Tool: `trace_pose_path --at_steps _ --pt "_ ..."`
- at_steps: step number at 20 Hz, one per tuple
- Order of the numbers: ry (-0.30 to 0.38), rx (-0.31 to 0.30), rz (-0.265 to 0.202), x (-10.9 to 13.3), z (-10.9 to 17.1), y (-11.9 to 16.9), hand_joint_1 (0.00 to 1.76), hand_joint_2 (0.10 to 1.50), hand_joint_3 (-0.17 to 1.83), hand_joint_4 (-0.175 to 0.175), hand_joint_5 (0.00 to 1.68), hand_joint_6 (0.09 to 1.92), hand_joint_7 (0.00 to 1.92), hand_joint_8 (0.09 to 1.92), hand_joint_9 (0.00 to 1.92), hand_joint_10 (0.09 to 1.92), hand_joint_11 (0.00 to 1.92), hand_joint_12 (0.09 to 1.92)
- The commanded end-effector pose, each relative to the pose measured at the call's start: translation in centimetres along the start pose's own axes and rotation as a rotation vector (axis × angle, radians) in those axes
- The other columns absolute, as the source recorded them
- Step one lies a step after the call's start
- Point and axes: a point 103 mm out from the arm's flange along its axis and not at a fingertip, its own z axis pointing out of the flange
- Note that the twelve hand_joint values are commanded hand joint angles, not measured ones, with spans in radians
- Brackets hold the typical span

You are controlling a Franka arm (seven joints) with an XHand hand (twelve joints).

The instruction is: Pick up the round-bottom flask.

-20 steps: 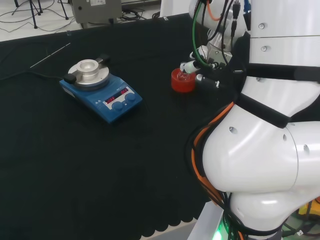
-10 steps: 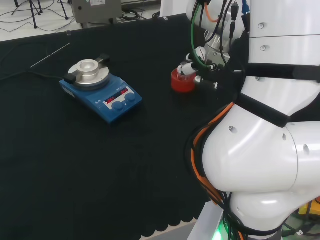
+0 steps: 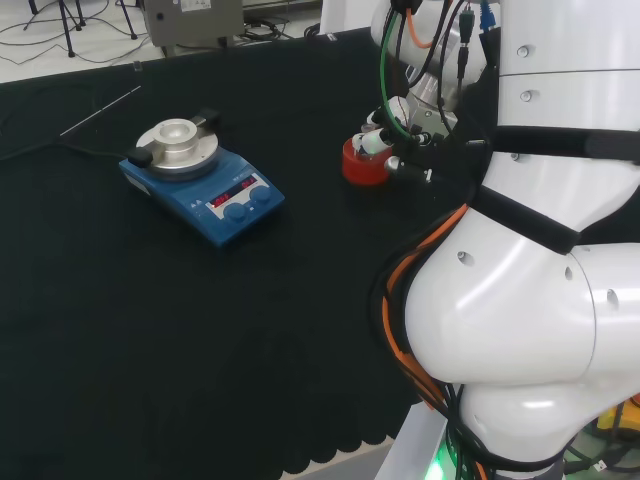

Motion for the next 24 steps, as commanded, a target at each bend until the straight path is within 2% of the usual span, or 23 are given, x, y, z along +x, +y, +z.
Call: trace_pose_path --at_steps 1,3,6,8,9,11,13,14,15,17,20,24 --pt "-0.002 -0.007 0.003 0.1 0.1 0.1 0.85 0.69 0.67 0.009 0.76 0.17 0.23 0.61 0.40 0.65 0.00 1.34" --pt "-0.002 -0.013 0.002 0.1 0.1 0.1 0.86 0.69 0.67 0.009 0.78 0.23 0.24 0.60 0.41 0.64 0.00 1.34" --pt "-0.002 -0.019 0.001 0.1 0.0 0.1 0.86 0.70 0.67 0.012 0.76 0.48 0.25 0.59 0.42 0.63 0.00 1.35" --pt "-0.002 -0.026 0.001 -0.1 -0.2 0.2 0.87 0.71 0.67 0.016 0.79 0.59 0.26 0.60 0.42 0.63 0.00 1.36" --pt "-0.040 -0.052 0.019 0.0 -0.2 0.2 0.87 0.71 0.67 0.017 0.81 0.62 0.26 0.60 0.43 0.63 0.00 1.36" --pt "-0.059 -0.078 0.014 0.5 -0.1 0.1 0.88 0.73 0.68 0.022 0.88 0.68 0.28 0.60 0.44 0.63 0.01 1.36" --pt "-0.060 -0.093 0.001 0.8 -0.2 0.0 0.97 0.89 0.42 0.122 0.95 0.91 0.32 0.61 0.48 0.63 0.03 1.37" --pt "-0.059 -0.102 -0.003 1.0 -0.2 0.0 0.99 0.94 0.33 0.149 0.97 0.97 0.34 0.61 0.50 0.63 0.06 1.36" --pt "-0.097 -0.138 0.023 1.0 -0.3 0.0 1.01 0.96 0.29 0.163 0.98 0.99 0.37 0.61 0.53 0.62 0.08 1.35" --pt "-0.096 -0.153 0.027 1.4 -0.4 -0.2 1.03 0.93 0.37 0.172 1.00 1.03 0.42 0.58 0.57 0.58 0.12 1.34" --pt "-0.062 -0.139 0.010 1.5 -0.9 -0.2 1.03 0.85 0.53 0.175 1.01 1.07 0.46 0.57 0.61 0.56 0.16 1.33" --pt "-0.042 -0.127 -0.003 1.7 -2.0 -0.5 1.04 0.81 0.60 0.175 1.01 1.09 0.47 0.57 0.63 0.56 0.17 1.33"
